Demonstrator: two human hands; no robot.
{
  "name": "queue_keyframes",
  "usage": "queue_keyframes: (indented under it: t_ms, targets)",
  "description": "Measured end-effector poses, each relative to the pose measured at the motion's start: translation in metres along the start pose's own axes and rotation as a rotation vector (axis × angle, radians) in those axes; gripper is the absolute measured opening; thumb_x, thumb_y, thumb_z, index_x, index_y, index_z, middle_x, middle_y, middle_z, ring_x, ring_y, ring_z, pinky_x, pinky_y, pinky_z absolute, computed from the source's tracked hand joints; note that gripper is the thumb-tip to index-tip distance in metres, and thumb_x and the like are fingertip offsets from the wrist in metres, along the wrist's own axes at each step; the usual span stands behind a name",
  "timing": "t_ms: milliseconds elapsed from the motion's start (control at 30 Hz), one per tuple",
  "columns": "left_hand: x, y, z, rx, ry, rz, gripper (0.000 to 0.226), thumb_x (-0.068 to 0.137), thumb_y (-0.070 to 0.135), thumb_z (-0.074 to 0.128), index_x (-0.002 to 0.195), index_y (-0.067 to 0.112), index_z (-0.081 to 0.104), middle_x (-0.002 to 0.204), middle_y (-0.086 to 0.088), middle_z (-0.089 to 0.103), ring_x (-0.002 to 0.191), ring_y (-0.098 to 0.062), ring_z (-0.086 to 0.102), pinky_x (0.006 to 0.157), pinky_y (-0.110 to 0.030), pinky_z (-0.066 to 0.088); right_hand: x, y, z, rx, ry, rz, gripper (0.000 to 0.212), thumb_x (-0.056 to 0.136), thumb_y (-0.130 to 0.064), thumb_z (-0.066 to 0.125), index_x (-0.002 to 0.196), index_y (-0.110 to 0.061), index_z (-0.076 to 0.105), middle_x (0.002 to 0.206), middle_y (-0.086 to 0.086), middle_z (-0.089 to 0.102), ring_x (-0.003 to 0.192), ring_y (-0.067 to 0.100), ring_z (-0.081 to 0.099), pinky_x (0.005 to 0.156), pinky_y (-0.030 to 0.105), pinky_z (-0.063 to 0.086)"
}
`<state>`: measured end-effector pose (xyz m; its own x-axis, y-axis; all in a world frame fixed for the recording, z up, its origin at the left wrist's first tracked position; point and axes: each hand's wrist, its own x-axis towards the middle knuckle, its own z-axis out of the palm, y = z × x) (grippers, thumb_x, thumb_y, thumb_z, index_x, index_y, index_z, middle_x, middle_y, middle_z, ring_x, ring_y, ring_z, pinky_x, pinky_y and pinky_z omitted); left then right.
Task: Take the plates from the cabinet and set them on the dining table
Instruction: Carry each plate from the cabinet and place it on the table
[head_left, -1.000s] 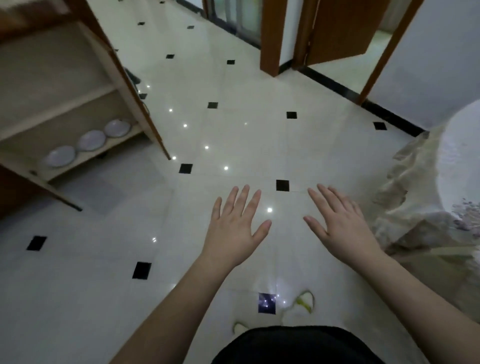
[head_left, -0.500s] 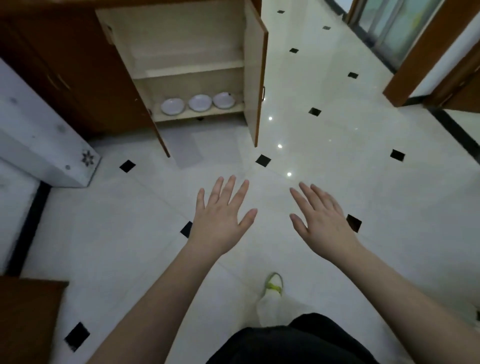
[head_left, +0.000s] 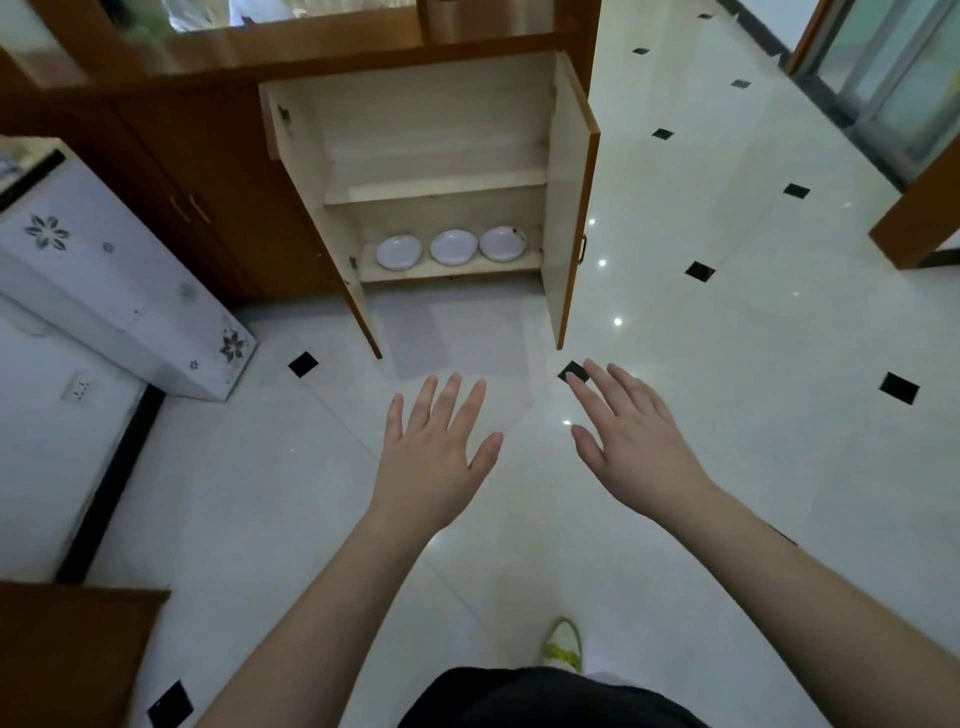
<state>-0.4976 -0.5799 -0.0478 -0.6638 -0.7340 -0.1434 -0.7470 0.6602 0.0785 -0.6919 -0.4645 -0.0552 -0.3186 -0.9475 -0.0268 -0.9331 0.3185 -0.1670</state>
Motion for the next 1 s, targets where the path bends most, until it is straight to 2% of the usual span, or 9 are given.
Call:
queue_keyframes:
  t_ms: [133,233,400,467,600,733,800,900,1000]
  targets:
    - [0.032,-0.015,-0.004,-0.002,-0.001,-0.022,0.076,0.08,0.069,-0.014,0.15,0.039,-0.01,0.163,0.005,-0.004,0.149,-0.018,-0.011,0.119,-0.053,-0.002,0.045,-0.005,-0.006,0.015,-0.01,-0.043,0.063,0.091,-0.045,0.016,0.15,-0.022,0.027,0.157,0.003,0.028,0.145,0.027,0.023,0.117,0.043,0.019]
    - [0.059,-0.036,-0.008,-0.007,0.035,-0.046,0.07,0.087,0.067,-0.005,0.151,0.038,-0.006,0.163,0.005,-0.001,0.149,-0.017,-0.01,0.118,-0.053,-0.005,0.083,-0.014,-0.007,-0.003,-0.02,-0.073,0.065,0.091,-0.046,0.014,0.15,-0.022,0.027,0.157,0.004,0.028,0.145,0.027,0.023,0.116,0.043,0.02]
    - [0.107,-0.083,-0.012,-0.001,0.057,-0.078,0.07,0.088,0.066,-0.007,0.151,0.037,-0.006,0.163,0.003,0.002,0.149,-0.019,-0.009,0.118,-0.051,-0.007,0.153,-0.039,-0.003,-0.029,-0.024,-0.097,0.067,0.091,-0.049,0.012,0.15,-0.022,0.025,0.157,0.004,0.027,0.145,0.027,0.023,0.116,0.043,0.021]
    - [0.13,-0.104,-0.016,-0.013,0.059,-0.083,0.068,0.091,0.065,-0.002,0.152,0.036,-0.005,0.163,0.002,0.002,0.149,-0.019,-0.008,0.118,-0.05,-0.008,0.183,-0.051,0.001,-0.028,-0.022,-0.092,0.066,0.092,-0.051,0.011,0.151,-0.024,0.021,0.158,0.003,0.023,0.146,0.026,0.019,0.118,0.043,0.019]
    - [0.171,-0.15,-0.028,-0.008,0.078,-0.058,0.066,0.094,0.063,0.006,0.153,0.035,-0.002,0.163,0.001,0.0,0.148,-0.02,-0.011,0.118,-0.048,-0.01,0.244,-0.078,0.004,-0.026,-0.044,-0.044,0.058,0.1,-0.047,0.025,0.153,-0.026,0.012,0.161,0.0,0.012,0.147,0.023,0.009,0.118,0.039,0.01]
    - [0.22,-0.197,-0.043,-0.004,0.143,-0.039,0.065,0.096,0.061,0.01,0.154,0.032,0.002,0.163,0.0,-0.006,0.147,-0.02,-0.017,0.115,-0.045,-0.015,0.291,-0.102,-0.004,0.018,-0.015,-0.013,0.058,0.1,-0.046,0.029,0.152,-0.024,0.018,0.16,0.001,0.017,0.147,0.022,0.013,0.118,0.038,0.013]
    - [0.248,-0.207,-0.052,-0.007,0.16,-0.014,0.067,0.094,0.061,0.009,0.154,0.03,0.006,0.163,-0.001,-0.003,0.148,-0.022,-0.015,0.116,-0.046,-0.013,0.31,-0.103,-0.006,0.017,0.006,0.013,0.059,0.098,-0.047,0.024,0.151,-0.023,0.02,0.159,0.002,0.019,0.147,0.022,0.015,0.117,0.038,0.014]
    - [0.283,-0.211,-0.058,-0.014,0.156,0.033,0.067,0.096,0.061,0.012,0.154,0.03,0.005,0.163,-0.001,-0.003,0.147,-0.022,-0.016,0.116,-0.046,-0.016,0.333,-0.098,-0.005,-0.008,0.001,0.052,0.057,0.099,-0.044,0.032,0.151,-0.023,0.021,0.159,0.003,0.02,0.147,0.022,0.015,0.117,0.037,0.014]
    - [0.317,-0.209,-0.061,-0.045,0.171,0.059,0.066,0.096,0.061,0.013,0.153,0.03,0.002,0.163,0.0,-0.004,0.147,-0.021,-0.017,0.114,-0.044,-0.019,0.359,-0.089,-0.005,-0.025,0.018,0.088,0.062,0.095,-0.05,0.02,0.15,-0.023,0.025,0.158,0.003,0.024,0.145,0.024,0.021,0.116,0.039,0.018]
